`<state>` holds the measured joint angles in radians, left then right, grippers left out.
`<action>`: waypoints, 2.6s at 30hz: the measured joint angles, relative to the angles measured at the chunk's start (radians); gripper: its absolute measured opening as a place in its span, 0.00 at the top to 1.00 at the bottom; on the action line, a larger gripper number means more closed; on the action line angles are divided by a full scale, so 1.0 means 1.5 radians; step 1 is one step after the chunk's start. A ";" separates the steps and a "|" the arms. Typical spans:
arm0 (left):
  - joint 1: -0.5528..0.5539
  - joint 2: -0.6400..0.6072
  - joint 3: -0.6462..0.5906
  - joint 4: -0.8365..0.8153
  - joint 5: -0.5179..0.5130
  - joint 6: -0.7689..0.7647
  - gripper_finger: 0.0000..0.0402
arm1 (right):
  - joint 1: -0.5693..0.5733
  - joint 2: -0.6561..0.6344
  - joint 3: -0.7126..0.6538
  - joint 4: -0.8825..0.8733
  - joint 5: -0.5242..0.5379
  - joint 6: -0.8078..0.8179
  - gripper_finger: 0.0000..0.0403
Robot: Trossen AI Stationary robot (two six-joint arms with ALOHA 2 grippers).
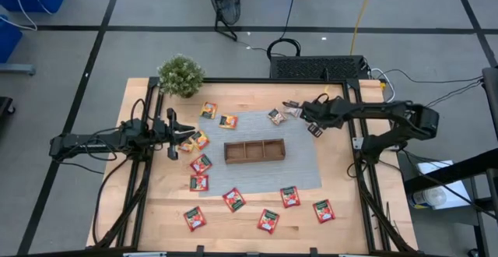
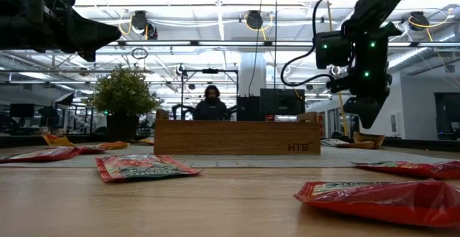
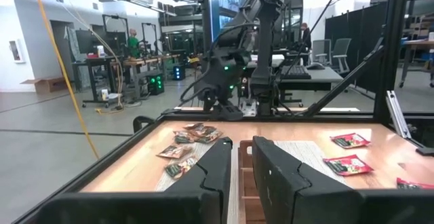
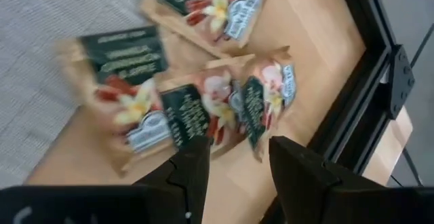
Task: Pick & Place Tea
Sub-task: Put the brown tea bag into the right section of the wooden organizer
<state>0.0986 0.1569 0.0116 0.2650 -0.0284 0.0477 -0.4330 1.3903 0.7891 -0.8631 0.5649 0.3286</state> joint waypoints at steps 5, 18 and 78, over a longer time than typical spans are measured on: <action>0.000 0.000 0.000 0.000 0.000 0.000 0.83 | -0.019 -0.006 0.000 0.002 -0.013 0.000 0.65; 0.000 0.000 0.000 0.000 0.000 0.000 0.83 | -0.039 -0.005 0.001 0.055 -0.013 -0.023 0.65; 0.000 0.000 0.000 0.000 0.000 0.000 0.83 | -0.040 -0.036 -0.109 0.292 -0.011 -0.157 1.00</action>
<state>0.0986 0.1570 0.0118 0.2651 -0.0282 0.0477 -0.4927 1.3365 0.6262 -0.4250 0.5491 0.0925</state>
